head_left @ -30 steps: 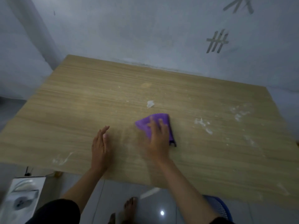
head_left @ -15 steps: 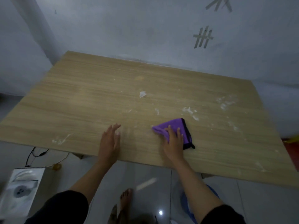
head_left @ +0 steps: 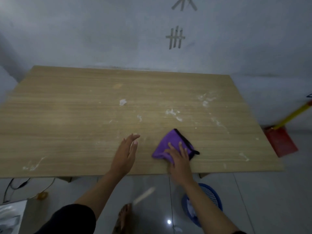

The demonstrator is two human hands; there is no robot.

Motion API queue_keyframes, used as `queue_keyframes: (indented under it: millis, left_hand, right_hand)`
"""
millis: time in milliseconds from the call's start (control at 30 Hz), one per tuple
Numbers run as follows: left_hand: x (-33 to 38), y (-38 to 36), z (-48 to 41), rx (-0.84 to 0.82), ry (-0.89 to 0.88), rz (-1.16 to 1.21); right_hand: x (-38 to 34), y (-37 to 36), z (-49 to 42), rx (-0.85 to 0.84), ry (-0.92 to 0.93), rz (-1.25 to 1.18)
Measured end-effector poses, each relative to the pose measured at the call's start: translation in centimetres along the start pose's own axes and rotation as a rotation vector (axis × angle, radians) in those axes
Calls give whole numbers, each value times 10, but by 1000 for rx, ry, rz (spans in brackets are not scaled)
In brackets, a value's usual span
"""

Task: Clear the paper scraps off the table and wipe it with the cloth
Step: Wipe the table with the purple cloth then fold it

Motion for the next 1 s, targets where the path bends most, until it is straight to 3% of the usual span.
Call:
queue_keyframes:
  millis: [100, 200, 300, 400, 500, 567, 767, 900, 1000]
  left_hand:
    - [-1, -13, -4, 8, -3, 18]
    - [-12, -9, -9, 180, 114, 64]
    - [-26, -5, -11, 125, 140, -69]
    - [-20, -6, -18, -35, -79, -195]
    - [-8, -23, -22, -269, -315, -215]
    - [-5, -33, -31, -356, -346, -278]
    - [-13, 23, -108, -39, -314, -336]
    - [-42, 110, -145, 343, -6, -475]
    - [-67, 142, -155, 391, 122, -602]
  right_hand:
    - [-11, 13, -22, 102, -95, 11]
    - [-71, -22, -17, 25, 245, 57]
    - [-91, -64, 7, -107, 389, 95]
    - [-69, -59, -3, -69, 296, 51]
    - [-50, -35, -30, -50, 34, -182]
    - [-46, -29, -47, -112, -132, -373]
    - [-81, -5, -74, -135, -141, -612]
    - [-46, 10, -67, 96, -299, -633]
    - [-7, 21, -55, 295, -431, -549]
Point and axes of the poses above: each hand's wrist, its own z-axis away from the middle knuckle, its own y-axis out of the back of the hand, x = y × z, the point moved 6 cm from there along -z, towards the middle knuckle, and after that the axes turned 3 degrees about -y, right-handed, at the moved point
